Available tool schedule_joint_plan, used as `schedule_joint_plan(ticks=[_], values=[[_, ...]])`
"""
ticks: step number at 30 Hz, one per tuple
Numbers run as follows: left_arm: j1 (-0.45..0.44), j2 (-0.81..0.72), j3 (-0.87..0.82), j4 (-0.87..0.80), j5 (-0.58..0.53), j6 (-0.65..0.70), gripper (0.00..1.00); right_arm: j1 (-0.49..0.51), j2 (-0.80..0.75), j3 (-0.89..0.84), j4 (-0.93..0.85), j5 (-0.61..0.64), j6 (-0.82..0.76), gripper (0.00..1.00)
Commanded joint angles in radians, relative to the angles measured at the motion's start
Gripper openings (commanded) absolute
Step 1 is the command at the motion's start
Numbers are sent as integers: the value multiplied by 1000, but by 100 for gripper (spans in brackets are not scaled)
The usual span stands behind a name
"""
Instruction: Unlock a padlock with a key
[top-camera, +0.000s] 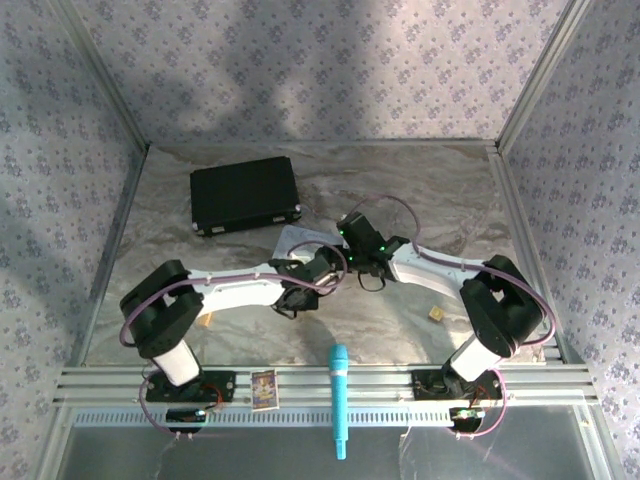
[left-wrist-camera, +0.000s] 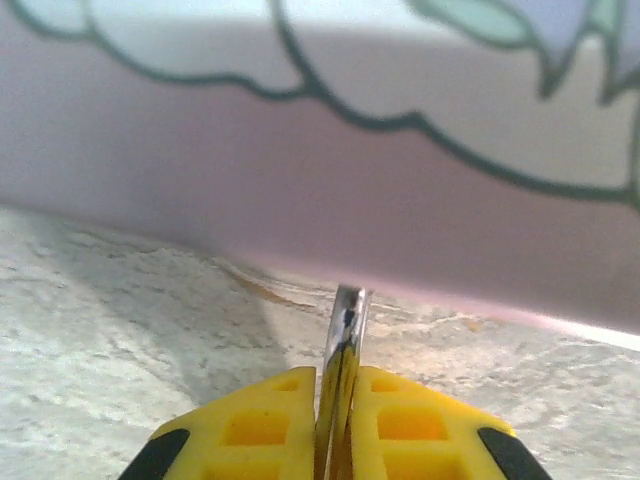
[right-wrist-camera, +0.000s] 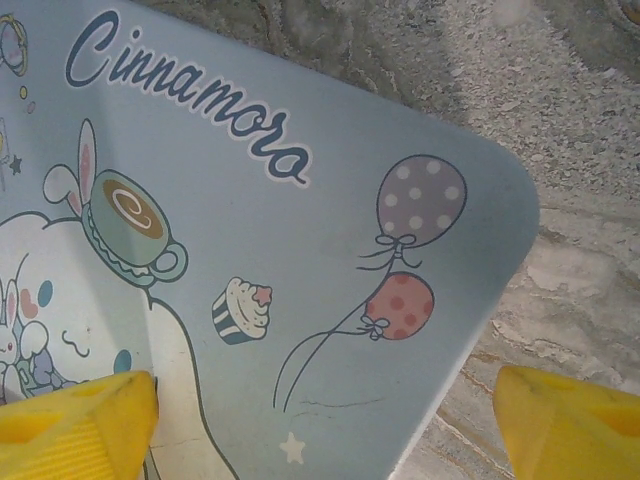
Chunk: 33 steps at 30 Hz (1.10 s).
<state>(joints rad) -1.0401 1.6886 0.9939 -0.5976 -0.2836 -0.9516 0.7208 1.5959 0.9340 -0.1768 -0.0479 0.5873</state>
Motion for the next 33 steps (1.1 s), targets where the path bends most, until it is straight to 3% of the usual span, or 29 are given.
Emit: schedule_joint_plan(ticks=[1,5,8,20,27,33], values=[[-24,74,56,-224,-134,37,9,0,52,-21,-86,55,6,88],[-52,118,86,-210,-123,30,12,-4,60,-30,-67,48,16,88],[-86,149,128,-222,-125,14,20,-3,68,-36,-52,41,25,88],[-136,194,145,-222,-91,-24,21,-3,78,-60,-14,20,34,88],[-129,210,161,-357,-230,-29,10,-9,74,-78,6,15,63,89],[-142,283,183,-355,-235,-39,7,-11,76,-79,14,8,71,89]])
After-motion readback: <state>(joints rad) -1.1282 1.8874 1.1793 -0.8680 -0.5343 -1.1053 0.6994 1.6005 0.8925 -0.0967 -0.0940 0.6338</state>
